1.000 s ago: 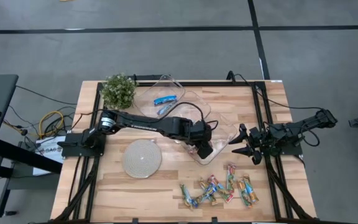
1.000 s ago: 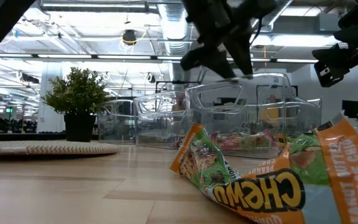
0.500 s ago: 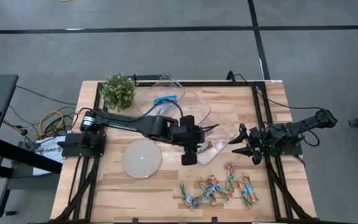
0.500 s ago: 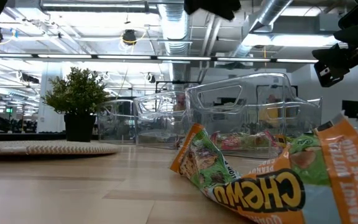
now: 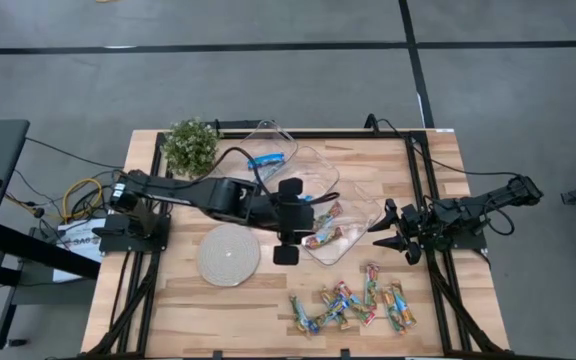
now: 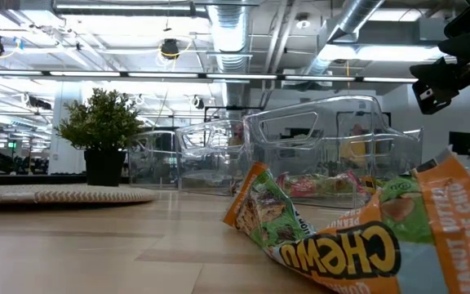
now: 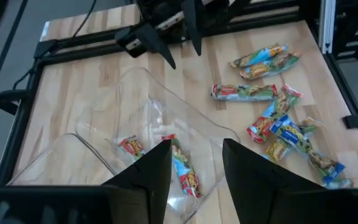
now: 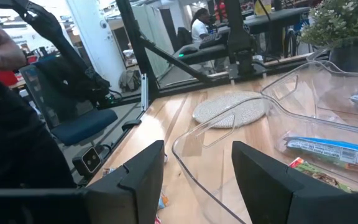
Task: Pick and place Granola Bars by type
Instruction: Put the yellow granola bar into the middle transparent bin
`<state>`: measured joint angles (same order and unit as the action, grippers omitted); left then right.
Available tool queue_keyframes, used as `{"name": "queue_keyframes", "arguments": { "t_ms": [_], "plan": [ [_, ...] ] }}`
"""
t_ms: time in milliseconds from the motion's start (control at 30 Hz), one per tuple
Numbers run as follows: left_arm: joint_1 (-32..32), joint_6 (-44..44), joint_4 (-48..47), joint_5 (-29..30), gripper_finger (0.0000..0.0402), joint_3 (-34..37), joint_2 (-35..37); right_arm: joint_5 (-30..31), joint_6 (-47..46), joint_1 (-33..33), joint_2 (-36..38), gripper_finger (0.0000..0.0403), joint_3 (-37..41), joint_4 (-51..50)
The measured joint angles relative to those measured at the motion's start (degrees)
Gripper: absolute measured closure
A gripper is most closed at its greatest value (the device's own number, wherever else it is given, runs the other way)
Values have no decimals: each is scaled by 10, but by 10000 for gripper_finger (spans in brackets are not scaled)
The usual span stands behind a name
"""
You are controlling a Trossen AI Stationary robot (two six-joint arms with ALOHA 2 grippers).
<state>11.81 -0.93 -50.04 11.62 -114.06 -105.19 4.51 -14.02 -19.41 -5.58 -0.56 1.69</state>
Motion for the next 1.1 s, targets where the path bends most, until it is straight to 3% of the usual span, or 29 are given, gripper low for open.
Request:
{"name": "queue_keyframes", "arguments": {
  "t_ms": [167, 433, 700, 900, 1100],
  "plan": [
    [5, -1, 50, -9, 264, 84, 44, 0, 0, 0, 0, 219, 0, 0],
    [17, 16, 257, -11, 264, 396, 196, 0, 0, 0, 0, 219, 0, 0],
    [16, 42, 361, -22, 264, 644, 346, 0, 0, 0, 0, 219, 0, 0],
    [15, 89, 452, -38, 264, 776, 444, 0, 0, 0, 0, 219, 0, 0],
    [15, 116, 483, -38, 264, 867, 547, 0, 0, 0, 0, 219, 0, 0]
  ]
}}
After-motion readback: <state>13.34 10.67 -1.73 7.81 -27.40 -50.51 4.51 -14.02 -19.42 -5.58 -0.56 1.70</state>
